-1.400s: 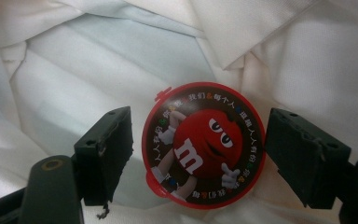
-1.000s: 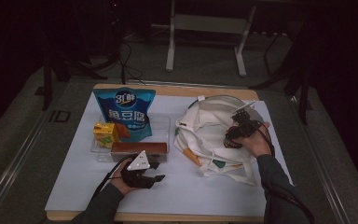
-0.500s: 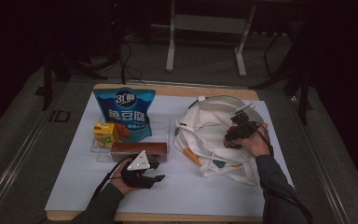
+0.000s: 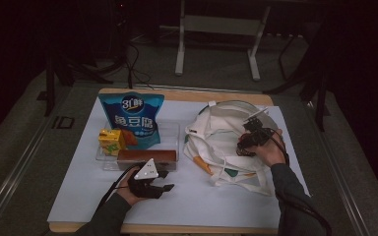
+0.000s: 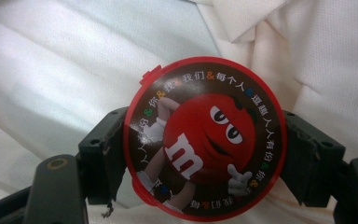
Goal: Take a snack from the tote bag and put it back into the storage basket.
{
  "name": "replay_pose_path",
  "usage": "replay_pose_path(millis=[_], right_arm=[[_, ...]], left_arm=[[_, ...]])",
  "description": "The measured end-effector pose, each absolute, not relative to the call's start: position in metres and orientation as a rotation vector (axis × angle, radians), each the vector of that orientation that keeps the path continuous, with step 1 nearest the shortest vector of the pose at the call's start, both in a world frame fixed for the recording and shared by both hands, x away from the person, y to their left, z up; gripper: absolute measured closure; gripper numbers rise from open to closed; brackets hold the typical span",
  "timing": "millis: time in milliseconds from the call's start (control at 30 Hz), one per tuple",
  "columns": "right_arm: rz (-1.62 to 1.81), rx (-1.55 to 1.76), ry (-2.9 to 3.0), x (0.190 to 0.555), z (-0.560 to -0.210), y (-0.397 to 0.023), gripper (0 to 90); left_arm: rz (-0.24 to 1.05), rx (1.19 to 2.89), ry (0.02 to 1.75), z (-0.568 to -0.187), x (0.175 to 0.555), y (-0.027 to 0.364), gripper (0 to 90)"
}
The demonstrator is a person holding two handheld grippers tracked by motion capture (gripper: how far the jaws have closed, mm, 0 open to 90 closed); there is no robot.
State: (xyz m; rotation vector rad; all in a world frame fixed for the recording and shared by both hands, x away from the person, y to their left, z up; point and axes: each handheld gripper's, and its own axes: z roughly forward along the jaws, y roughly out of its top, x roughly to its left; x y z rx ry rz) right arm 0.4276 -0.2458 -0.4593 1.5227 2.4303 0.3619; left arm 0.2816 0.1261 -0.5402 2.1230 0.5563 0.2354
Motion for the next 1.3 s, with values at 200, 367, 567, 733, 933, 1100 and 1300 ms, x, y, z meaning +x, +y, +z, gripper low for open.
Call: replay_pose_path(millis=[200, 367, 567, 733, 933, 1100, 1300], right_arm=[[0.362, 1.5, 2.443, 0.425, -0.457, -0.244, 25.6], [0.367, 1.48, 2.452, 0.424, -0.454, -0.242, 25.6], [0.375, 1.45, 2.459, 0.421, -0.447, -0.238, 25.6], [0.385, 1.426, 2.467, 0.42, -0.442, -0.235, 25.6], [0.406, 1.411, 2.475, 0.418, -0.436, -0.233, 25.6], [0.412, 1.401, 2.475, 0.417, -0.431, -0.232, 25.6], [0.448, 1.394, 2.476, 0.416, -0.423, -0.232, 25.6]], left_arm=[[0.235, 2.123, 0.557, -0.54, 0.282, 0.126, 46.2], [0.235, 2.123, 0.557, -0.54, 0.282, 0.126, 46.2], [0.235, 2.123, 0.557, -0.54, 0.282, 0.126, 46.2], [0.235, 2.123, 0.557, -0.54, 0.282, 0.126, 46.2], [0.235, 2.123, 0.556, -0.54, 0.282, 0.126, 46.2], [0.235, 2.123, 0.556, -0.54, 0.282, 0.126, 46.2], [0.233, 2.123, 0.556, -0.54, 0.282, 0.126, 46.2]])
